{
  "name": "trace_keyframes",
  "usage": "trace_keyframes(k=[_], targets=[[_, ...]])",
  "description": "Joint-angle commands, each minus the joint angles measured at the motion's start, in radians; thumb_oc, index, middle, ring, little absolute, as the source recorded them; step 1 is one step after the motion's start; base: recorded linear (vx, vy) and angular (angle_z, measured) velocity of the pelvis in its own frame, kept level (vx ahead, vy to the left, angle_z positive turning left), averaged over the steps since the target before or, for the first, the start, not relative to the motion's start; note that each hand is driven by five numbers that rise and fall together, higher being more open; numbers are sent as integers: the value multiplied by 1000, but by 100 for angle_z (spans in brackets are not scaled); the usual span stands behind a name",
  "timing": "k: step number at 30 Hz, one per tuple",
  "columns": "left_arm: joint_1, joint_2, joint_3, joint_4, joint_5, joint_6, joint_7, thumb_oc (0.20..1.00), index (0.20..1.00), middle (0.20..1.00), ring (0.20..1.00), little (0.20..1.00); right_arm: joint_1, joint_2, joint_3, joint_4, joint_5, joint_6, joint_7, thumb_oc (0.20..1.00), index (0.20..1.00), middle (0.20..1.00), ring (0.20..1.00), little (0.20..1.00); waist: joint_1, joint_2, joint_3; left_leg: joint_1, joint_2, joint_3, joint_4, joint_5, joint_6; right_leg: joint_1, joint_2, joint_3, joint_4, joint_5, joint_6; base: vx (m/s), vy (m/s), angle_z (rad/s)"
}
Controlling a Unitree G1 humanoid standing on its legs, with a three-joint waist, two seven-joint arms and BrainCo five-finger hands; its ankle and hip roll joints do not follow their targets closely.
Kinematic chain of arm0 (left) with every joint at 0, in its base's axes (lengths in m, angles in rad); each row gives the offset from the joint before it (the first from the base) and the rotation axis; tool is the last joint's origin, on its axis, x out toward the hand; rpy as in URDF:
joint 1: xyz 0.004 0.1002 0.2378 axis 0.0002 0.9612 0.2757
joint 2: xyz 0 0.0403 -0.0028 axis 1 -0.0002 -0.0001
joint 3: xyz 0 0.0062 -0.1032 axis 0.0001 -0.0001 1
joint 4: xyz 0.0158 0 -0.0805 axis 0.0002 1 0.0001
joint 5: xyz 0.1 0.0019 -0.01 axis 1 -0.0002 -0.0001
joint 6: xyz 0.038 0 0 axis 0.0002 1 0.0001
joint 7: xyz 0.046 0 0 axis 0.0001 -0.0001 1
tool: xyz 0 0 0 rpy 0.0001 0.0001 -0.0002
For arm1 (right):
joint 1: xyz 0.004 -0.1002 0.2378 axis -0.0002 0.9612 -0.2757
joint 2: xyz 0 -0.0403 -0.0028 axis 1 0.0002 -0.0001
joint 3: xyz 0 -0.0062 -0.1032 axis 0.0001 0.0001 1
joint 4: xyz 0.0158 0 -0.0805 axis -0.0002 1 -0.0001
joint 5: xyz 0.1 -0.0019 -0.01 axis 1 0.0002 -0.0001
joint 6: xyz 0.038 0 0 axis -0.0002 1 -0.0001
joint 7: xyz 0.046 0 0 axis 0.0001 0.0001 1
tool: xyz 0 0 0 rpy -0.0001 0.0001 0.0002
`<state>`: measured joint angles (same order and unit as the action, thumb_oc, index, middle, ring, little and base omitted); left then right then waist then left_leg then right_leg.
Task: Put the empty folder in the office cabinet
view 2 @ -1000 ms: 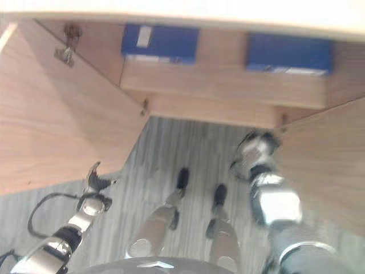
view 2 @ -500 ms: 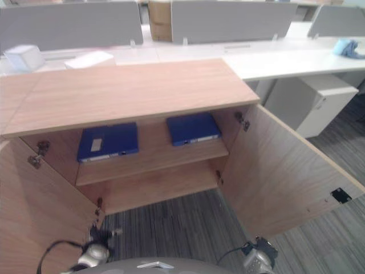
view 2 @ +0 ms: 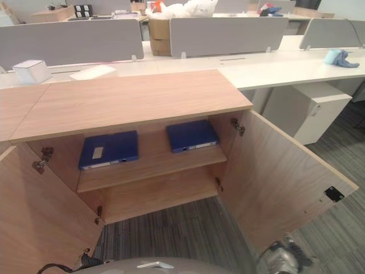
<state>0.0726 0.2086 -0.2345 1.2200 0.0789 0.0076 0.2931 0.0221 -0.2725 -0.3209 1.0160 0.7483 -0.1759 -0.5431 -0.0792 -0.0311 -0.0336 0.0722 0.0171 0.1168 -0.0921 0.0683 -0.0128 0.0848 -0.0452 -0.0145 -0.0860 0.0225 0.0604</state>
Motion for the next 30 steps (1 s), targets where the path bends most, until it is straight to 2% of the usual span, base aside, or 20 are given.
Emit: trace_keyframes(k=[1, 2, 5, 8, 9, 12, 13, 14, 16, 18, 23, 30], targets=[[-66, 9, 0, 86, 46, 2, 22, 1000, 1000, 1000, 1000, 1000, -54, -95, -53, -30, -114, -77, -129, 1000, 1000, 1000, 1000, 1000, 0, 18, 15, 56, 40, 6, 5, -140, -33, -18, -18, -25, 75, -53, 60, 0, 0, 0], [-61, 7, 0, 91, 51, 4, 26, 1000, 1000, 1000, 1000, 1000, -49, -127, -112, -30, -125, -92, -180, 1000, 1000, 1000, 1000, 1000, 0, 16, 11, 59, 41, 0, 5, -144, -32, -12, -18, -27, 70, -55, 60, 0, 0, 0], [-63, 4, -1, 96, 50, 3, 27, 1000, 1000, 1000, 1000, 1000, -55, -163, -156, -24, -109, -107, -199, 1000, 1000, 1000, 1000, 1000, 5, 16, 9, 61, 40, -5, 5, -146, -33, -3, -20, -31, 63, -57, 60, 2, -7, 7], [-62, 7, 3, 94, 41, 0, 17, 1000, 1000, 1000, 1000, 1000, -65, -208, -177, -26, -48, -121, -116, 1000, 1000, 1000, 1000, 1000, 9, 13, 11, 61, 39, -5, 5, -146, -34, 4, -20, -35, 53, -56, 60, -13, -5, 2], [-62, 7, 3, 94, 41, 0, 17, 1000, 1000, 1000, 1000, 1000, -65, -208, -177, -26, -48, -121, -116, 1000, 1000, 1000, 1000, 1000, 9, 13, 11, 61, 39, -5, 5, -146, -34, 4, -20, -35, 53, -56, 60, -18, -15, 3], [-58, 29, 5, 69, 36, -13, -28, 1000, 1000, 1000, 1000, 1000, -87, -281, -110, -13, 87, -96, 140, 1000, 1000, 1000, 1000, 1000, 13, 6, 25, 60, 41, -1, 5, -141, -37, 4, -22, -34, 52, -54, 61, -48, -21, 3], [-58, 35, 6, 62, 38, -15, -45, 1000, 1000, 1000, 1000, 1000, -91, -300, -89, -16, 107, -76, 202, 1000, 1000, 1000, 1000, 1000, 15, 3, 29, 56, 40, 1, 5, -130, -38, -2, -22, -34, 54, -46, 60, 0, 0, 0], [-57, 35, 7, 61, 38, -14, -46, 1000, 1000, 1000, 1000, 1000, -92, -302, -88, -12, 109, -77, 205, 1000, 1000, 1000, 1000, 1000, 15, 5, 29, 62, 41, 1, 5, -140, -38, 4, -22, -34, 52, -53, 61, -34, -7, 0], [-53, 60, 10, 40, 54, -23, -108, 1000, 1000, 1000, 1000, 1000, -92, -354, 18, -43, 121, 28, 436, 1000, 1000, 1000, 1000, 1000, 21, 0, 40, 60, 41, 3, 5, -131, -41, -1, -24, -34, 54, -49, 60, -32, -5, 0], [-47, 73, 7, 30, 65, -29, -142, 1000, 1000, 1000, 1000, 1000, -93, -389, 93, -65, 93, 85, 550, 1000, 1000, 1000, 1000, 1000, 27, -4, 45, 58, 42, 3, 5, -126, -44, -3, -25, -37, 55, -47, 60, -46, -9, 1], [-49, 83, -7, 27, 79, -41, -183, 1000, 1000, 1000, 1000, 1000, -120, -459, 229, -106, 11, 145, 679, 1000, 1000, 1000, 1000, 1000, 39, -10, 45, 48, 45, 1, 5, -117, -49, -5, -27, -48, 48, -42, 60, 0, 0, 0], [-50, 79, -15, 35, 81, -47, -201, 1000, 1000, 1000, 1000, 1000, -150, -475, 308, -145, -36, 158, 727, 1000, 1000, 1000, 1000, 1000, 46, -15, 43, 39, 45, -4, 5, -111, -50, -8, -28, -52, 43, -37, 57, 0, 0, 0]])
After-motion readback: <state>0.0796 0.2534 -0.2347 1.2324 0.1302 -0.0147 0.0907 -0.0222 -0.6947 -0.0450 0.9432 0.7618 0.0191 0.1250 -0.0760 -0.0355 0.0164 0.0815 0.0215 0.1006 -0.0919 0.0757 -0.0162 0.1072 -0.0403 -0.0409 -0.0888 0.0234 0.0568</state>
